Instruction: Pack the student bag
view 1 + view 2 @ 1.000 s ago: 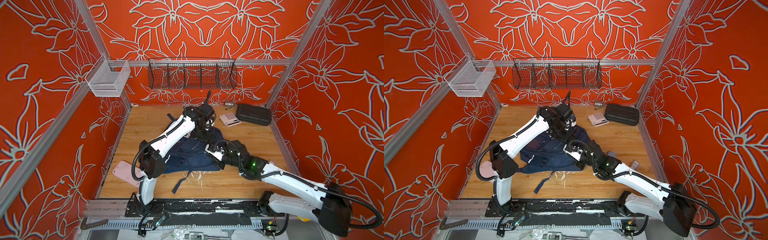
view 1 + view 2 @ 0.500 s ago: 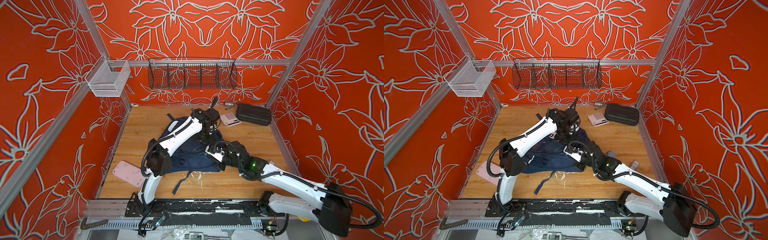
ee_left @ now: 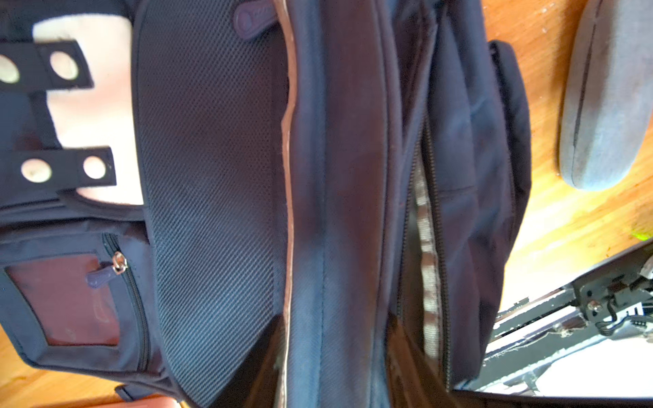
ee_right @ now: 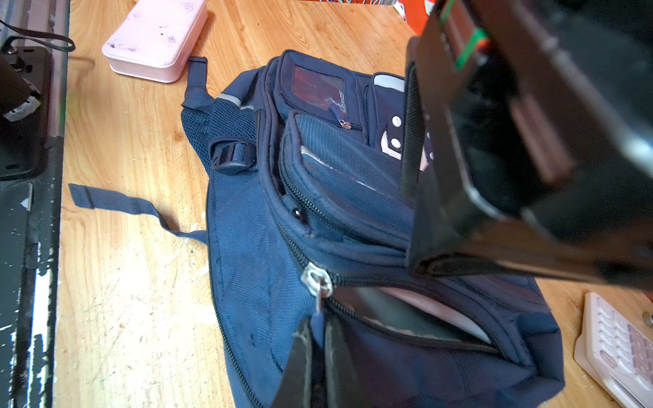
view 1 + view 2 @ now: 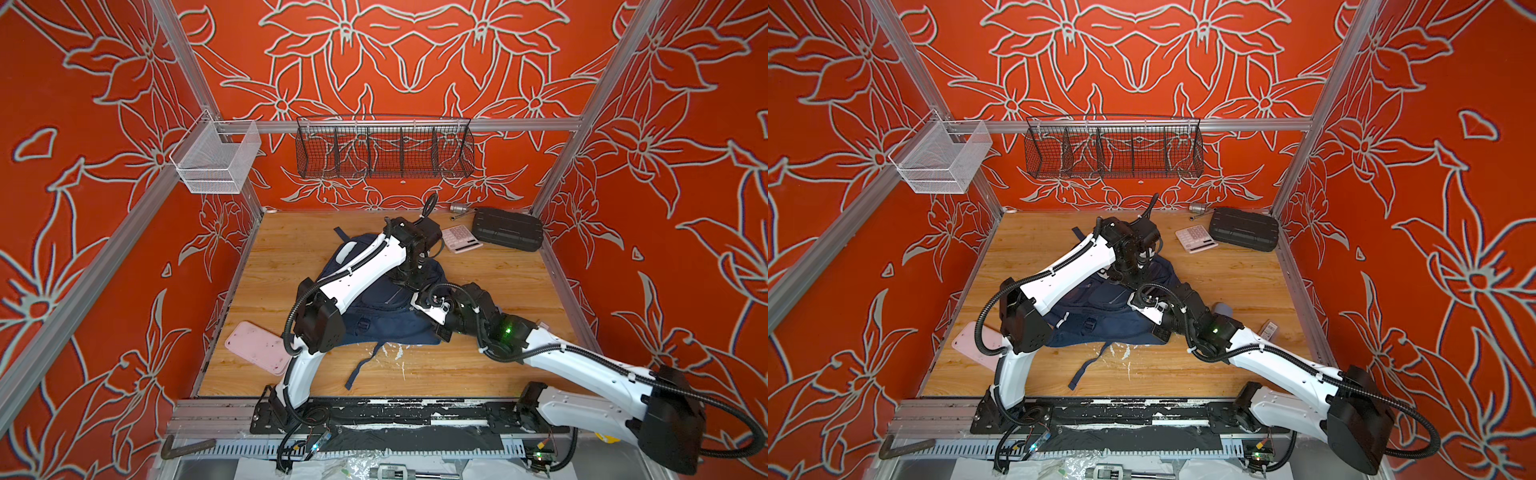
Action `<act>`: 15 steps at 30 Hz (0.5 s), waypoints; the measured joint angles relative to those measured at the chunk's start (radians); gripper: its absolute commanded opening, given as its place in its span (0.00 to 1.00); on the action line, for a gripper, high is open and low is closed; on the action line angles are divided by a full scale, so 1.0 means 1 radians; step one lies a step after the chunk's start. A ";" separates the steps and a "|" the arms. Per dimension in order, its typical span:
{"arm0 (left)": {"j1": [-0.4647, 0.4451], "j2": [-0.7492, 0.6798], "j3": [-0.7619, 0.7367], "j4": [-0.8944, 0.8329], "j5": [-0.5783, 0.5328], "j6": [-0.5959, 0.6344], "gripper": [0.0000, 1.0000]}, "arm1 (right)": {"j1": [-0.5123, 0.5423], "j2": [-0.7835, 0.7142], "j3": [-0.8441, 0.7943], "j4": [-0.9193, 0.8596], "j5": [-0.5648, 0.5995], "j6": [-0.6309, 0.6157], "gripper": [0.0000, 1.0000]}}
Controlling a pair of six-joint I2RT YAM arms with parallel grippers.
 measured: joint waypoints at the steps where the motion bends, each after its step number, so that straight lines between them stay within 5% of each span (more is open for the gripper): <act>1: 0.002 0.000 0.000 -0.002 -0.003 -0.002 0.71 | 0.000 0.000 0.000 -0.001 0.000 -0.001 0.00; 15: 0.033 -0.036 -0.050 0.033 0.016 -0.021 0.82 | 0.000 -0.016 0.000 -0.010 -0.002 -0.003 0.00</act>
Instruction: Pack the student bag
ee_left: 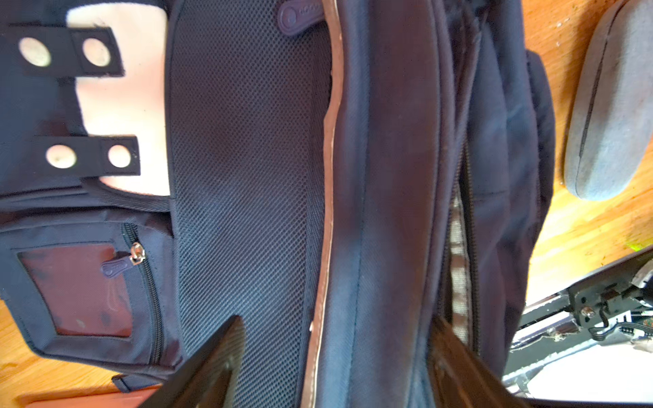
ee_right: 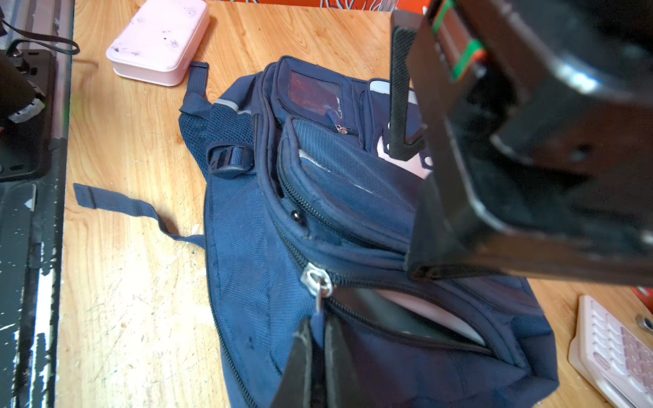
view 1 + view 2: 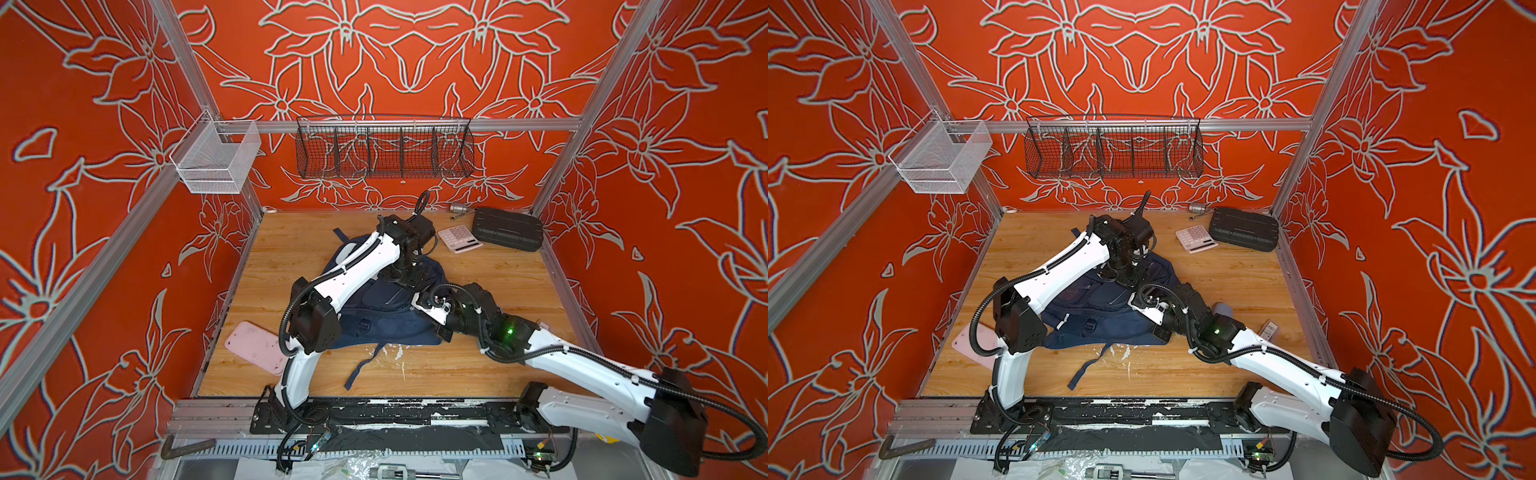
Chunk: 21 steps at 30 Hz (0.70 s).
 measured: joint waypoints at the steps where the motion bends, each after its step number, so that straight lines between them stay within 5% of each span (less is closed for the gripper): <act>1: 0.000 -0.003 -0.008 0.007 0.001 -0.001 0.83 | 0.000 0.000 0.000 -0.005 0.000 0.000 0.00; 21: 0.018 -0.068 -0.108 0.085 0.009 -0.102 0.92 | 0.000 0.000 0.000 -0.006 -0.006 -0.001 0.00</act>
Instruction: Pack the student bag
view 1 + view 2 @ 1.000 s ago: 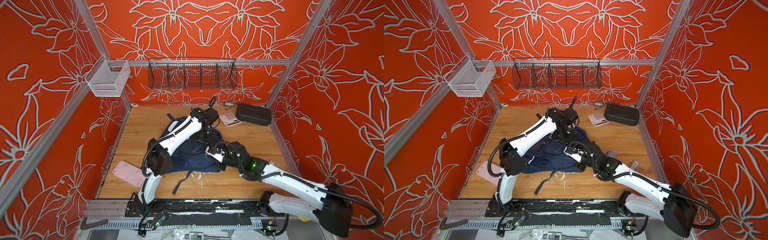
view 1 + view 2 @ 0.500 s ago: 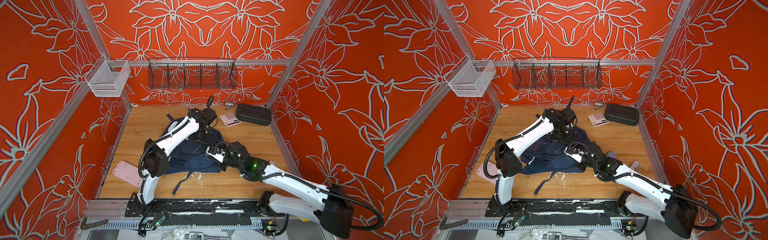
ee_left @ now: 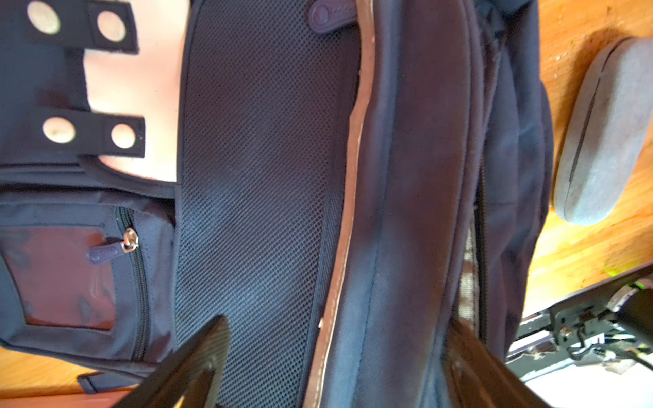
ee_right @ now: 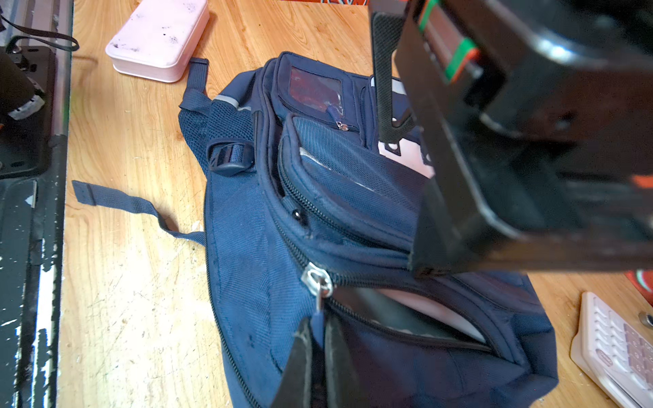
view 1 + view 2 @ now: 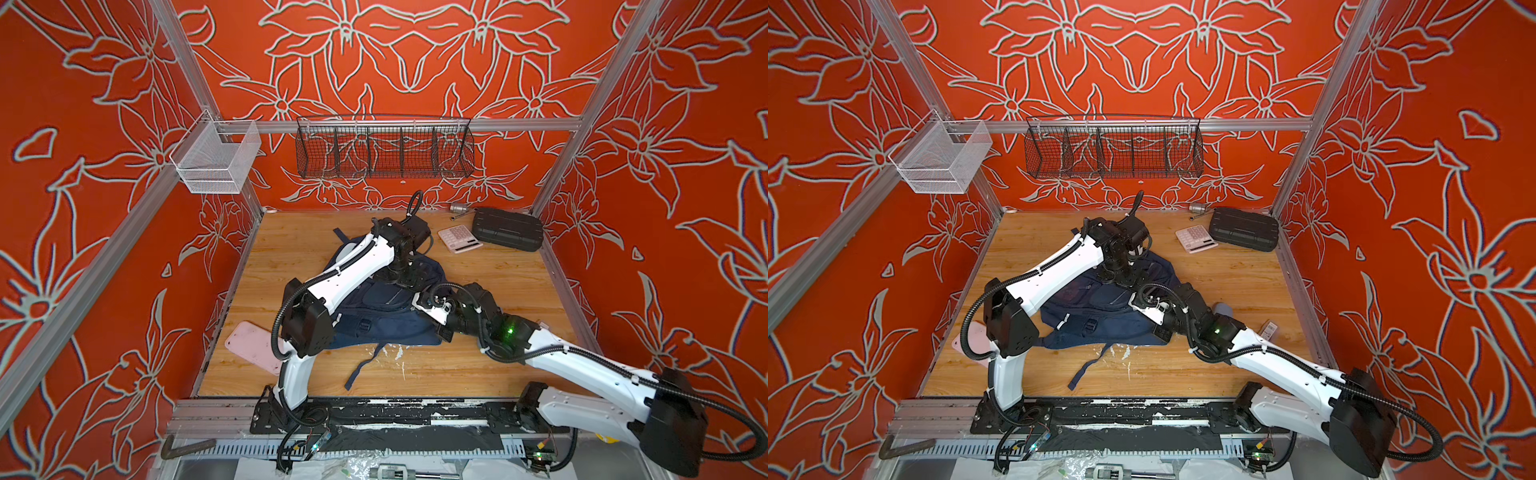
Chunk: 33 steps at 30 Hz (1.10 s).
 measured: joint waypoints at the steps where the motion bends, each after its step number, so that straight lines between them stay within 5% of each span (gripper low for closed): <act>1: 0.003 -0.005 -0.011 0.008 0.007 -0.008 0.92 | 0.000 0.000 0.000 0.000 0.000 -0.001 0.00; 19: -0.030 -0.025 -0.068 0.051 -0.012 0.042 0.76 | 0.000 0.001 0.000 -0.016 0.000 -0.014 0.00; 27: -0.092 0.058 0.017 -0.017 -0.080 0.092 0.36 | 0.000 0.001 0.000 -0.025 0.010 -0.017 0.00; 31: -0.101 0.090 0.053 -0.040 -0.063 0.093 0.04 | 0.000 0.001 0.000 -0.030 0.016 -0.017 0.00; 33: -0.098 0.101 0.084 -0.059 -0.047 0.093 0.00 | 0.000 0.001 0.000 -0.029 0.018 -0.017 0.00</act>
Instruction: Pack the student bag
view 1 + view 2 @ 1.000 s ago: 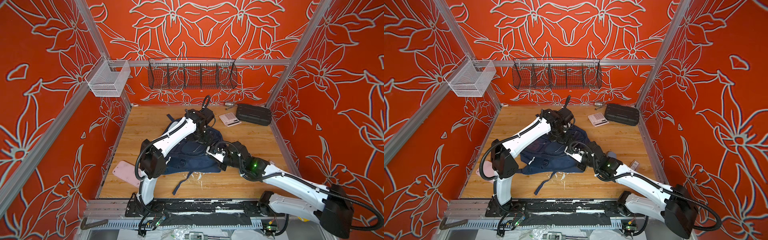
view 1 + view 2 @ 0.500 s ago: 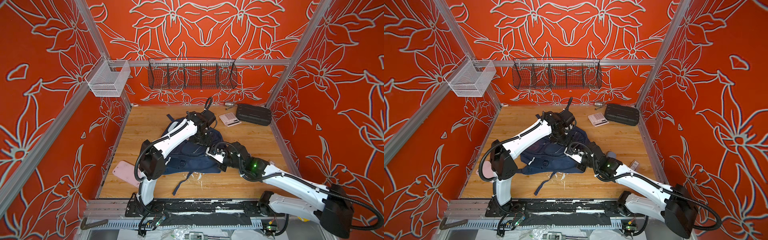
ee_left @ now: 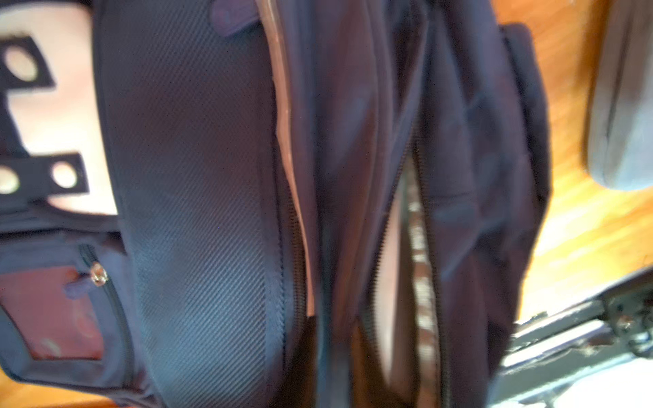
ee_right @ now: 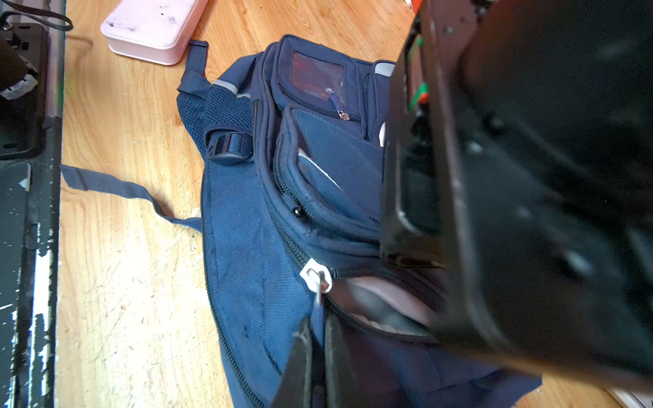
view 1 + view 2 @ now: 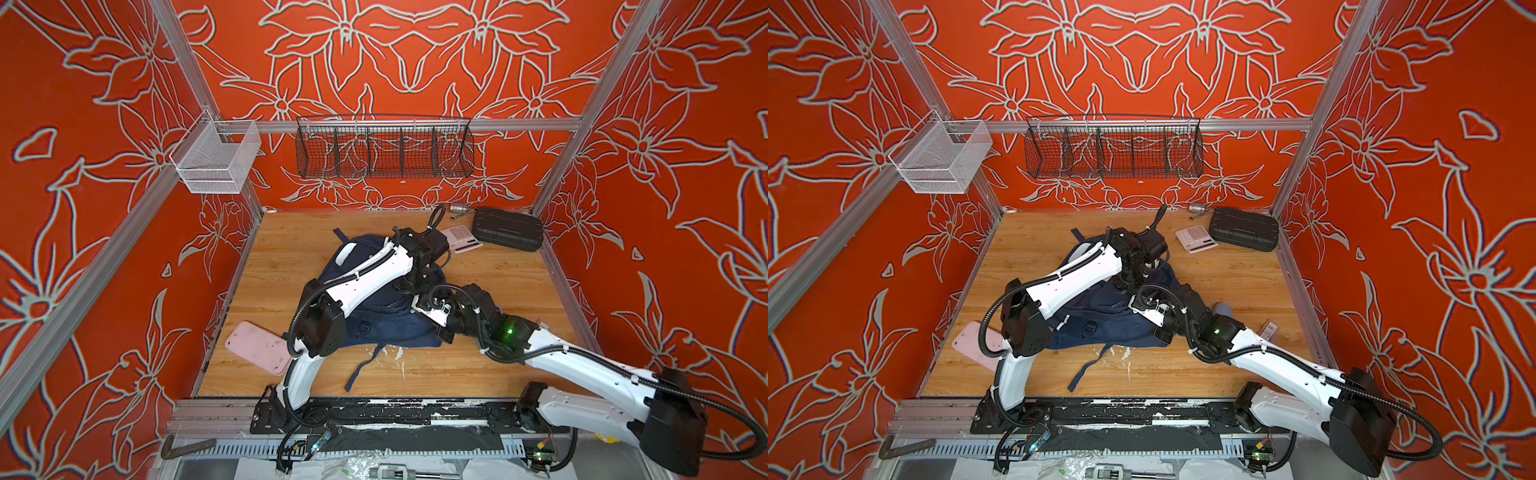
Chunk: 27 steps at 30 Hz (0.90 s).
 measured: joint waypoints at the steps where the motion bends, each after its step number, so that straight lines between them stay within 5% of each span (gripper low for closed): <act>1: 0.005 0.006 0.019 -0.011 0.009 -0.012 0.00 | 0.000 0.000 0.000 0.000 0.001 0.000 0.00; 12: 0.159 -0.032 0.102 0.008 0.182 -0.207 0.00 | 0.137 0.092 0.107 0.014 0.179 0.028 0.00; 27: 0.215 -0.169 0.028 0.275 0.197 -0.499 0.00 | 0.222 0.280 0.198 0.183 0.426 0.104 0.00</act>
